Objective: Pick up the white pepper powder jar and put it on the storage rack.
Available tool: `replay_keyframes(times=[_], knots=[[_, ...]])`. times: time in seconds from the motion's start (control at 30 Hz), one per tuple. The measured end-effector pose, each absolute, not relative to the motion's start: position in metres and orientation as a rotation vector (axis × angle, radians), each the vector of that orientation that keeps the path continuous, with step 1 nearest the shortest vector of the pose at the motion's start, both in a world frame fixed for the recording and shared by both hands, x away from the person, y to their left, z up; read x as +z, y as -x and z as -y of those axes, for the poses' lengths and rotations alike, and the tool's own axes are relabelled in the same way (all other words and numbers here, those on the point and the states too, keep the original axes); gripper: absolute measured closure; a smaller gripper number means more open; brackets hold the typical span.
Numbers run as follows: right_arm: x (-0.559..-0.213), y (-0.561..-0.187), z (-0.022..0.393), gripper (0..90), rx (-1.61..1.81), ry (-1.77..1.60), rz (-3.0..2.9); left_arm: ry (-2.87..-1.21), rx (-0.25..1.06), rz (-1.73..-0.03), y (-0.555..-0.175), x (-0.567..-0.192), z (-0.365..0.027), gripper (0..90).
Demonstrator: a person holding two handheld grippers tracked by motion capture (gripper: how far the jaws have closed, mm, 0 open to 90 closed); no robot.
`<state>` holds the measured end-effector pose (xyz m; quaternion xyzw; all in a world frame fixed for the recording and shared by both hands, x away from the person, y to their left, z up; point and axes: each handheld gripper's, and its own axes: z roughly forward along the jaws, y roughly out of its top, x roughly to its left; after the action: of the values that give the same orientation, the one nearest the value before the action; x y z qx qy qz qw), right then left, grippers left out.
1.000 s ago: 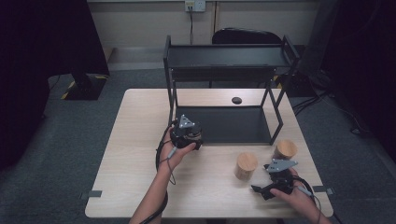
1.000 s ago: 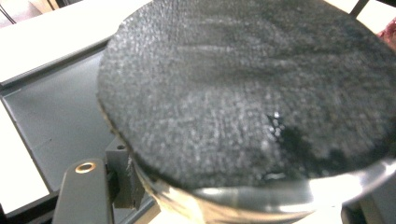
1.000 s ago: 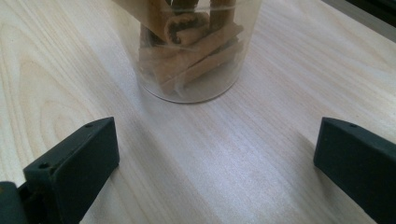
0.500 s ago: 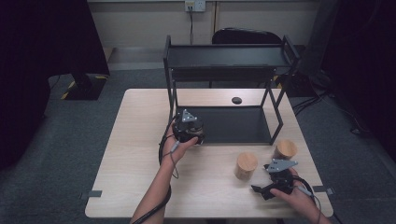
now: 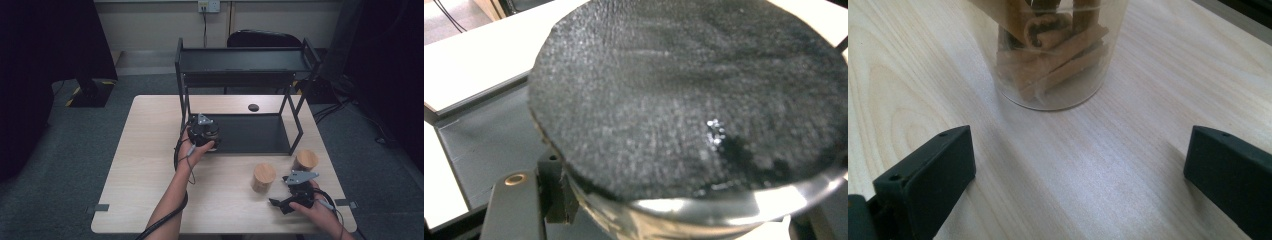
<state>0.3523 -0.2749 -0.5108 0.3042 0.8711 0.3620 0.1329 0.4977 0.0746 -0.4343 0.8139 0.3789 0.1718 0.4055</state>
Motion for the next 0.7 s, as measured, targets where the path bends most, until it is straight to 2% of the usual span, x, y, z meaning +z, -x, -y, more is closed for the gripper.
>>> replay_keyframes(times=[0.7], knots=[[-0.511,-0.352,0.275,0.0,1.051,-0.881,-2.528,-2.043,0.441,-1.010,-0.523,-0.446,-0.065,30.8]])
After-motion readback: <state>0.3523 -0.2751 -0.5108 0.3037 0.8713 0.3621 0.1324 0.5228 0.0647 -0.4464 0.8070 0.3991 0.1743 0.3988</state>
